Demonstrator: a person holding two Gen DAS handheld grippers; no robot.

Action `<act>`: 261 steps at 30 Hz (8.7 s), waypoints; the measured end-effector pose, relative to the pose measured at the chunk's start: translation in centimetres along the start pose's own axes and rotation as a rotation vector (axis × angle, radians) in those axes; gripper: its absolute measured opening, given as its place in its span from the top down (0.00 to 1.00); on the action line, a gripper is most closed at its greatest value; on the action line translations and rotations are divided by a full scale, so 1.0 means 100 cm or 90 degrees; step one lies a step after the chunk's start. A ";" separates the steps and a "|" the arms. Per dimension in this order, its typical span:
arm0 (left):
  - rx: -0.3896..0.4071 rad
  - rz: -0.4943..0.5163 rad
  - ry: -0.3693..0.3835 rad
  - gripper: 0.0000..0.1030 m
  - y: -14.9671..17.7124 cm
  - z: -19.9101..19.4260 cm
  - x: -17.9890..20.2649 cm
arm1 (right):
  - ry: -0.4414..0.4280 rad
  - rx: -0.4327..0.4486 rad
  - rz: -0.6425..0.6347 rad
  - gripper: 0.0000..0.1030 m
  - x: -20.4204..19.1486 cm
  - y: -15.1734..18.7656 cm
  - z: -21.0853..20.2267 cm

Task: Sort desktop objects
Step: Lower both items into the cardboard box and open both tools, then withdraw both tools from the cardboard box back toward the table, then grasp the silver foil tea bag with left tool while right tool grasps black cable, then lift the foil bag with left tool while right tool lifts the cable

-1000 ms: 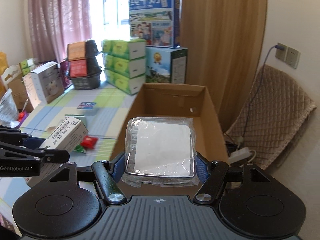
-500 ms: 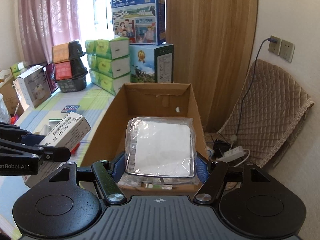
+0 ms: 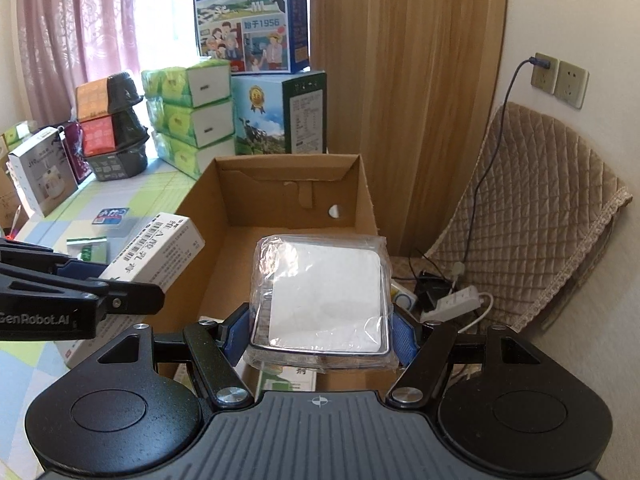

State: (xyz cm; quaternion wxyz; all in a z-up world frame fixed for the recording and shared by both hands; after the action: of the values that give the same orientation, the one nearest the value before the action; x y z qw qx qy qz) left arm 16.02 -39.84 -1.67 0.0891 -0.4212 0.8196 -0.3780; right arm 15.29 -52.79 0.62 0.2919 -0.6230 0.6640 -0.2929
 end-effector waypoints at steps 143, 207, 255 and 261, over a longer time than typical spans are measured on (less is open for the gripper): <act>-0.007 -0.167 -0.157 0.02 0.160 -0.072 -0.293 | -0.206 -0.126 -0.332 0.48 -0.268 0.138 0.119; -0.066 -0.195 -0.098 0.42 0.187 -0.085 -0.296 | -0.226 -0.166 -0.053 0.88 -0.286 0.113 0.113; -0.130 -0.086 -0.147 0.57 0.169 -0.025 -0.280 | -0.223 -0.126 -0.069 0.83 -0.279 0.100 0.130; -0.099 -0.105 -0.120 0.58 0.159 -0.039 -0.273 | -0.225 -0.110 -0.060 0.83 -0.281 0.094 0.121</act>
State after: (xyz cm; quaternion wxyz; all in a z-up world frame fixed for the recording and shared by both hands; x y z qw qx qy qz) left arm 21.47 -11.32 -14.70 0.1011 -0.5262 0.7971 -0.2783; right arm 19.77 -24.51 -13.76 0.3355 -0.7176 0.5954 -0.1343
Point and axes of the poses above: each gripper's, at about its wrist camera, not at the fingertips, and z roughly the way its jaws point, x to its right, y to its underside, the point moved 10 cm from there along z, roughly the way its jaws point, and after that the axes turned 1 degree about z, right-handed, at the moved point
